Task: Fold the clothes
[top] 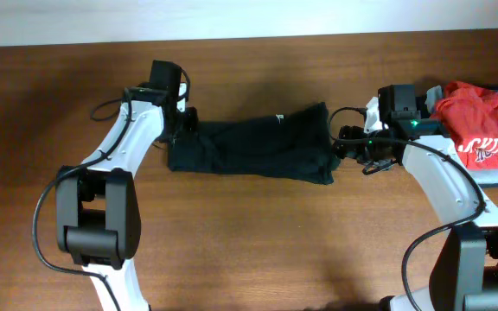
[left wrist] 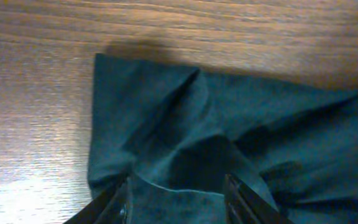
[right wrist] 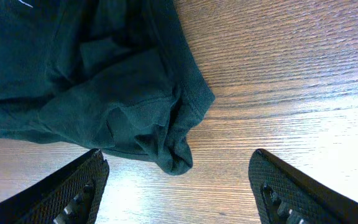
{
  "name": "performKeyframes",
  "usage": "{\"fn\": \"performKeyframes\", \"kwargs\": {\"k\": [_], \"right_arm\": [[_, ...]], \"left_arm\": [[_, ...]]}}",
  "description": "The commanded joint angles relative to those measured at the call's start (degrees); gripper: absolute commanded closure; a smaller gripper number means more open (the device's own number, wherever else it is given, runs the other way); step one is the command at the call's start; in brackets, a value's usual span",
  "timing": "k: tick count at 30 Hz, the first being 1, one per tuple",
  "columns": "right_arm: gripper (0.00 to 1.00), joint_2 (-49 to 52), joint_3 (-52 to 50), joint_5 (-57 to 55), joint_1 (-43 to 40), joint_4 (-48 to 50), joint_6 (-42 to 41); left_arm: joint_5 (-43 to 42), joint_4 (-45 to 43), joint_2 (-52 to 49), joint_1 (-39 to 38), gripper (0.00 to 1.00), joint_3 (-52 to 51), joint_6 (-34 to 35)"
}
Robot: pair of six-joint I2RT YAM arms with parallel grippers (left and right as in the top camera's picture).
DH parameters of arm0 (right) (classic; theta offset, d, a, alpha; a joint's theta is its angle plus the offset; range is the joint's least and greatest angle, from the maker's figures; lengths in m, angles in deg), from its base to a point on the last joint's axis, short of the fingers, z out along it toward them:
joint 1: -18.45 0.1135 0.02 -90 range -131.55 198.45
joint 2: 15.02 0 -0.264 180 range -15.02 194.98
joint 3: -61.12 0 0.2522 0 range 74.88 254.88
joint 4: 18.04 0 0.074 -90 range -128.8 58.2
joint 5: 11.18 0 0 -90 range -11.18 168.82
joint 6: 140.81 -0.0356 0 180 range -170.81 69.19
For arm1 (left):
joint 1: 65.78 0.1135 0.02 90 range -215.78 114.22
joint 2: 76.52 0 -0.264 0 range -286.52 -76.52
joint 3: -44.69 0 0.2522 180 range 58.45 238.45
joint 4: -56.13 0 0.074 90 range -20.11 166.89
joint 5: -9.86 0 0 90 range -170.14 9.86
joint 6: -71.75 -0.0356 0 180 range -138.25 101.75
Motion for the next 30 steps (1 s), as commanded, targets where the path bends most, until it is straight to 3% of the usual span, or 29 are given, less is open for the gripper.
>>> {"fn": "performKeyframes", "kwargs": {"k": [1, 14, 21, 25, 30], "right_arm": [[0.24, -1.0, 0.8, -0.1, -0.3, 0.1, 0.2], [0.24, -1.0, 0.8, -0.1, -0.3, -0.2, 1.3], [0.21, -1.0, 0.8, -0.1, -0.3, -0.2, 1.3], [0.21, -1.0, 0.8, -0.1, -0.3, 0.0, 1.3], [0.21, -1.0, 0.8, -0.1, -0.3, 0.2, 1.2]], "left_arm": [[2.9, -0.2, -2.9, 0.2, 0.53, 1.3, 3.5], [2.9, -4.5, -5.9, 0.2, 0.54, 1.3, 6.1], [1.8, -4.8, -5.9, 0.2, 0.77, 1.3, 6.1], [0.6, -4.8, -5.9, 0.2, 0.99, 1.5, 6.1], [-2.6, -4.2, -5.9, 0.2, 0.99, 4.0, 6.1]]}}
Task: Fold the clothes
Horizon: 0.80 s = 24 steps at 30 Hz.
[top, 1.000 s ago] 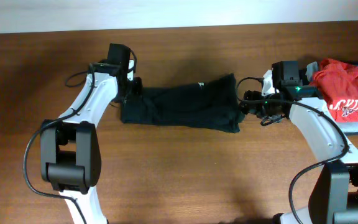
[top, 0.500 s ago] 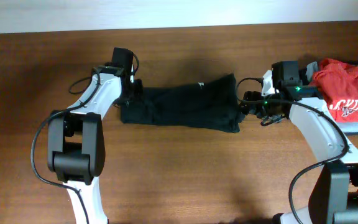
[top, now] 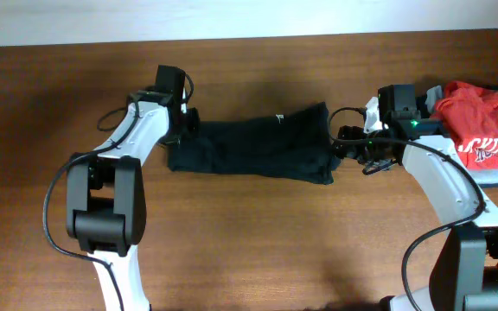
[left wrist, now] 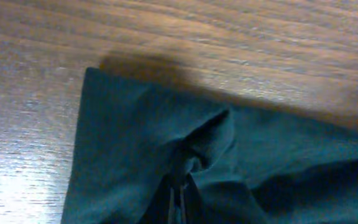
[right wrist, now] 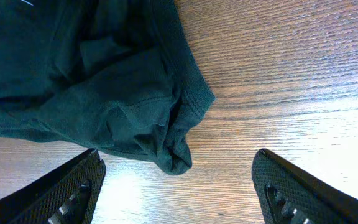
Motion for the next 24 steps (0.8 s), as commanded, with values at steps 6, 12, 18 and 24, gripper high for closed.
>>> {"fn": "performKeyframes", "kwargs": {"k": [6, 12, 18, 24], "right_arm": [[0.21, -1.0, 0.8, -0.1, -0.3, 0.2, 0.6], [0.20, -1.0, 0.8, -0.1, -0.3, 0.2, 0.6], [0.20, -1.0, 0.8, -0.1, -0.3, 0.2, 0.6], [0.20, -1.0, 0.8, -0.1, -0.3, 0.1, 0.6]], "left_arm": [[-3.9, 1.3, -0.6, -2.6, 0.99, 9.4, 0.4], [-3.3, 0.6, -0.7, -8.0, 0.99, 11.2, 0.4], [-0.3, 0.7, -1.7, -12.2, 0.99, 11.2, 0.4], [3.7, 0.0, -2.4, -13.8, 0.43, 11.2, 0.4]]}}
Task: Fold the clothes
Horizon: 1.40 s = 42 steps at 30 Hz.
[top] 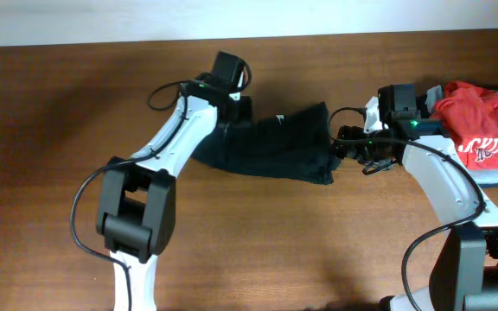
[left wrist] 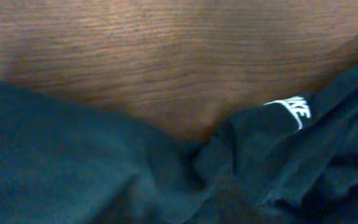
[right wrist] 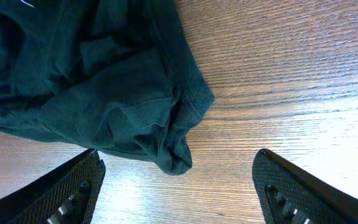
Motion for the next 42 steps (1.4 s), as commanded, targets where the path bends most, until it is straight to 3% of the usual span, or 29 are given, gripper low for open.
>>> {"fn": "performKeyframes", "kwargs": {"k": [1, 4, 5, 6, 19, 32, 34, 37, 38, 42], "right_arm": [[0.20, -1.0, 0.8, -0.1, -0.3, 0.0, 0.6], [0.20, -1.0, 0.8, -0.1, -0.3, -0.3, 0.6], [0.20, -1.0, 0.8, -0.1, -0.3, -0.3, 0.6], [0.20, -1.0, 0.8, -0.1, -0.3, -0.3, 0.6], [0.20, -0.9, 0.8, -0.1, -0.3, -0.3, 0.6], [0.20, -0.8, 0.8, 0.0, -0.3, -0.6, 0.6], [0.20, -0.8, 0.8, 0.0, -0.3, -0.7, 0.6], [0.20, -0.8, 0.8, -0.1, -0.3, -0.6, 0.6], [0.20, -0.8, 0.8, -0.1, -0.3, -0.6, 0.6], [0.20, -0.8, 0.8, -0.1, -0.3, -0.6, 0.6]], "left_arm": [[5.5, -0.7, -1.4, 0.0, 0.36, 0.8, 0.3], [8.6, -0.9, -1.4, 0.9, 0.19, 0.9, 0.3], [8.7, -0.8, -1.4, 1.4, 0.03, 0.9, 0.3], [8.7, -0.7, -1.4, 1.9, 0.01, 0.9, 0.3], [8.7, 7.9, -1.4, 10.4, 0.01, 0.9, -5.2], [6.6, 7.9, -2.5, 10.1, 0.01, 0.8, -13.9], [4.9, 7.9, -3.4, 10.1, 0.11, 0.7, -16.8], [4.5, 8.2, -5.2, 10.1, 0.53, 0.7, -17.7], [4.4, 8.3, -5.4, 10.1, 0.62, 0.7, -17.7], [4.1, 7.9, -6.3, 9.8, 0.80, 0.7, -17.7]]}}
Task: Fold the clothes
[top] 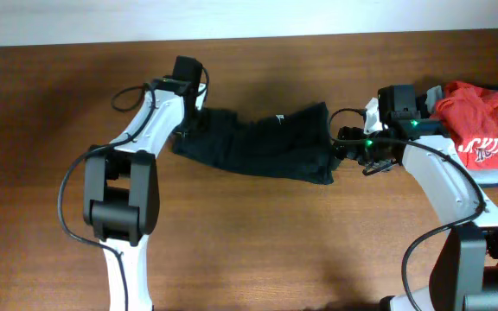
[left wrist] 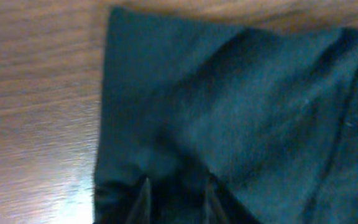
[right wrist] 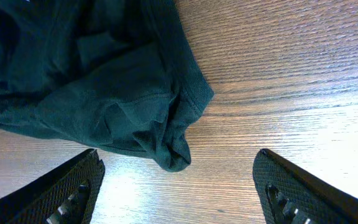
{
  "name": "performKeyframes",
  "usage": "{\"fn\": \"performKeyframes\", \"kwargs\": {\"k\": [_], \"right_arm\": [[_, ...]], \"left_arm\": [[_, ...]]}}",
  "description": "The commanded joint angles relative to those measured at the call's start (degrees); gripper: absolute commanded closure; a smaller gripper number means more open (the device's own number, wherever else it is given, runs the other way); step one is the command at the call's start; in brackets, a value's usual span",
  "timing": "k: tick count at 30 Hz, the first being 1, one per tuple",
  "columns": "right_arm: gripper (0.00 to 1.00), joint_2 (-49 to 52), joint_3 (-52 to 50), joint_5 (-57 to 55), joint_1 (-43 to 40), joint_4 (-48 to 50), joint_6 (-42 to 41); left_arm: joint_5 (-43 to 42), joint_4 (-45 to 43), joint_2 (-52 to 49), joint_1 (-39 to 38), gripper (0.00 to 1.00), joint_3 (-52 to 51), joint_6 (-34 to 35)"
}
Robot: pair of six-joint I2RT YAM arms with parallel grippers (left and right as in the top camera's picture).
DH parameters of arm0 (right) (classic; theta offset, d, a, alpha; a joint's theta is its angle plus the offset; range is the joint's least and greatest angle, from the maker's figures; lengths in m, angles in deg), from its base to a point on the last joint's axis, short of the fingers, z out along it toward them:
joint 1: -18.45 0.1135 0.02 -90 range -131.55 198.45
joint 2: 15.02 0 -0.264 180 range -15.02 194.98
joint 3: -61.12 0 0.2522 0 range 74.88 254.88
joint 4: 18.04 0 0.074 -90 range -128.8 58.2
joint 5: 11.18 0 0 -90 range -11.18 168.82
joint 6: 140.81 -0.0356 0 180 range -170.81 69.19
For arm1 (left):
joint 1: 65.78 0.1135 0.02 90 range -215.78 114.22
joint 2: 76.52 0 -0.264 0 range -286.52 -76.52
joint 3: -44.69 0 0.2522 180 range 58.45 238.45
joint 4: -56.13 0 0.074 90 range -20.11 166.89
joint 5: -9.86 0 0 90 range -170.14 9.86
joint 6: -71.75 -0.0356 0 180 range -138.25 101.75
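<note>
A black garment (top: 258,147) lies bunched in a long strip across the middle of the wooden table (top: 258,250). My left gripper (top: 188,128) is down on its left end. In the left wrist view the fingers (left wrist: 143,199) stand a little apart, open, over the dark cloth (left wrist: 229,93). My right gripper (top: 342,154) hovers just past the strip's right end. It is wide open (right wrist: 179,196), and the cloth's rumpled corner (right wrist: 174,155) lies on the wood ahead of it, untouched.
A red printed shirt (top: 482,121) lies at the far right edge on top of a grey piece of cloth. Bare wood runs along the front of the table and to the left of the left arm.
My left gripper has moved back from over the strip's middle to its left end, and its fingers now stand apart. The cloth's left end reaches further left again. The right arm has not moved.
My left gripper first stood open on the strip's left end, then shut on a pinch of that cloth. Later it held the cloth further right, near the white logo, with the strip shorter. Now it is back at the left end, open. The right gripper stayed open throughout.
</note>
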Motion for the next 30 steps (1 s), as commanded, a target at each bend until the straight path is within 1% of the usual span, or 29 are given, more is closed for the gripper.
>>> {"fn": "performKeyframes", "kwargs": {"k": [1, 2, 5, 10, 14, 21, 27, 30], "right_arm": [[0.20, -0.8, 0.8, 0.0, -0.2, 0.2, 0.6], [0.20, -0.8, 0.8, 0.0, -0.2, 0.2, 0.6], [0.20, -0.8, 0.8, 0.0, -0.2, 0.4, 0.6], [0.20, -0.8, 0.8, 0.0, -0.2, 0.4, 0.6], [0.20, -0.8, 0.8, 0.0, -0.2, 0.4, 0.6], [0.20, -0.8, 0.8, 0.0, -0.2, 0.4, 0.6], [0.20, -0.8, 0.8, -0.1, -0.2, 0.4, 0.6], [0.19, -0.8, 0.8, -0.1, -0.2, 0.5, 0.6]], "left_arm": [[-1.2, -0.4, -1.2, -0.3, 0.83, 0.6, -1.4], [-1.2, -0.8, -1.2, -0.3, 0.86, 0.6, -1.4], [-0.7, -1.2, -1.2, 0.0, 0.92, 0.6, -1.6], [-0.7, 0.5, -1.9, 1.7, 0.95, 0.6, -1.0], [-0.8, 2.0, -3.1, 3.2, 0.99, 0.6, 1.5], [-0.7, 4.3, -5.5, 5.2, 0.99, 0.6, 5.9], [0.7, 7.0, -5.6, 8.3, 0.99, 0.6, 13.1], [-0.4, 7.5, -5.5, 10.3, 0.99, 0.6, 13.9]]}}
